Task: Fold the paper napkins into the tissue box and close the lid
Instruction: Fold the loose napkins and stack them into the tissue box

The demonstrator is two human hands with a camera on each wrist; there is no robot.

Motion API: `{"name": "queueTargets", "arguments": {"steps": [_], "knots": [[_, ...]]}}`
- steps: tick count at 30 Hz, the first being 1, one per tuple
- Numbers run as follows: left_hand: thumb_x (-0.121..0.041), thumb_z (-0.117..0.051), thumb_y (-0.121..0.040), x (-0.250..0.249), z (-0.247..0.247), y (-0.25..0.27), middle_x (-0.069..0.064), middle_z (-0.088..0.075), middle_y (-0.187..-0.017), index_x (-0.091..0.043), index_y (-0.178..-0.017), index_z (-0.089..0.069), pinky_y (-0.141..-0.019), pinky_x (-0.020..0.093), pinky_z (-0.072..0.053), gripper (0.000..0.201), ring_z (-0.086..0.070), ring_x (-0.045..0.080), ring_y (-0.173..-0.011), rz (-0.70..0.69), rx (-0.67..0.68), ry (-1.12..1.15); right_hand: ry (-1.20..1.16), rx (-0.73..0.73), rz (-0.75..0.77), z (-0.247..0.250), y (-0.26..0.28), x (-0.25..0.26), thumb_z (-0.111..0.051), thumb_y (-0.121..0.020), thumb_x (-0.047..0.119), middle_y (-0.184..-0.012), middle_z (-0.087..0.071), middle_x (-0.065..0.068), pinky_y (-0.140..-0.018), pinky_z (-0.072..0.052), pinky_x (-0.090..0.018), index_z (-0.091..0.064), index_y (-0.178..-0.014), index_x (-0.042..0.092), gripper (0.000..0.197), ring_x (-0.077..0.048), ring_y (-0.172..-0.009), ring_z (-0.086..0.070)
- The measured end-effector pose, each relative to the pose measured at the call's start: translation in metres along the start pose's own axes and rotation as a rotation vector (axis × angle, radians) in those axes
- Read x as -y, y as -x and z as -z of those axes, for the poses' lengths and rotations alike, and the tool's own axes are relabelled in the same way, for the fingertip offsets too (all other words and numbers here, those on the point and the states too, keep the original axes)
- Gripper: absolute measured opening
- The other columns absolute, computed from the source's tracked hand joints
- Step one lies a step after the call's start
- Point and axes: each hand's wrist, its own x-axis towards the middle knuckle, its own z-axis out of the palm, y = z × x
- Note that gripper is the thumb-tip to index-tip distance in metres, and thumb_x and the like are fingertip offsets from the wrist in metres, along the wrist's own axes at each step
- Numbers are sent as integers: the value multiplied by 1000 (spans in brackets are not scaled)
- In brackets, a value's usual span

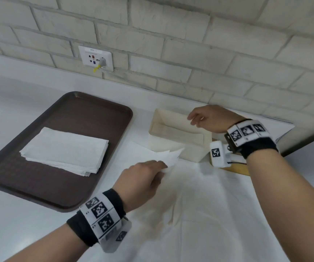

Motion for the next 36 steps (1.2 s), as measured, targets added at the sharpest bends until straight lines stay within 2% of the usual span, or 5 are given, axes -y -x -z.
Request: {"name": "queueTargets", "arguments": {"steps": [7, 13, 19, 31, 36], "knots": [[-18, -56, -103, -18, 51, -12, -6, -69, -97, -10, -117, -67, -75, 22, -47, 19, -64, 11, -85, -287, -275, 180, -960, -621, 120, -67, 109, 19, -69, -97, 21, -112, -76, -3, -88, -56, -34, -71, -112, 23, 15, -18, -102, -70], [-19, -57, -104, -44, 68, -16, -9, -67, -86, -18, -112, -65, -70, 24, -49, 11, -63, 12, -77, -205, -473, 466, -1326, -584, -41, -147, 128, 22, -65, -55, 95, -152, -48, 14, -111, -47, -42, -41, -151, 37, 115, -12, -139, -49], [-25, -57, -103, -39, 56, -23, -4, -69, -90, -20, -107, -64, -78, 47, -56, 9, -66, 21, -82, -56, -451, 730, -1512, -359, 65, -157, 121, 38, -84, -37, 82, -153, -50, 2, -110, -47, -48, -20, -159, 30, 148, -23, -138, -53], [-20, -62, -99, -34, 64, -16, -8, -71, -89, -22, -104, -67, -74, 30, -55, 7, -66, 12, -78, -166, -77, 743, -1432, -108, 311, -160, 130, 84, -83, -67, 65, -152, -44, -28, -114, -34, -68, -31, -154, 5, 118, -45, -141, -44], [-14, -61, -104, -29, 77, -12, -24, -71, -94, -24, -105, -67, -81, 18, -51, 12, -67, -1, -88, -271, 1, 494, -1386, -324, 293, -154, 132, 83, -101, -46, 48, -157, -38, -6, -114, -36, -65, -23, -154, 27, 135, -28, -145, -42]]}}
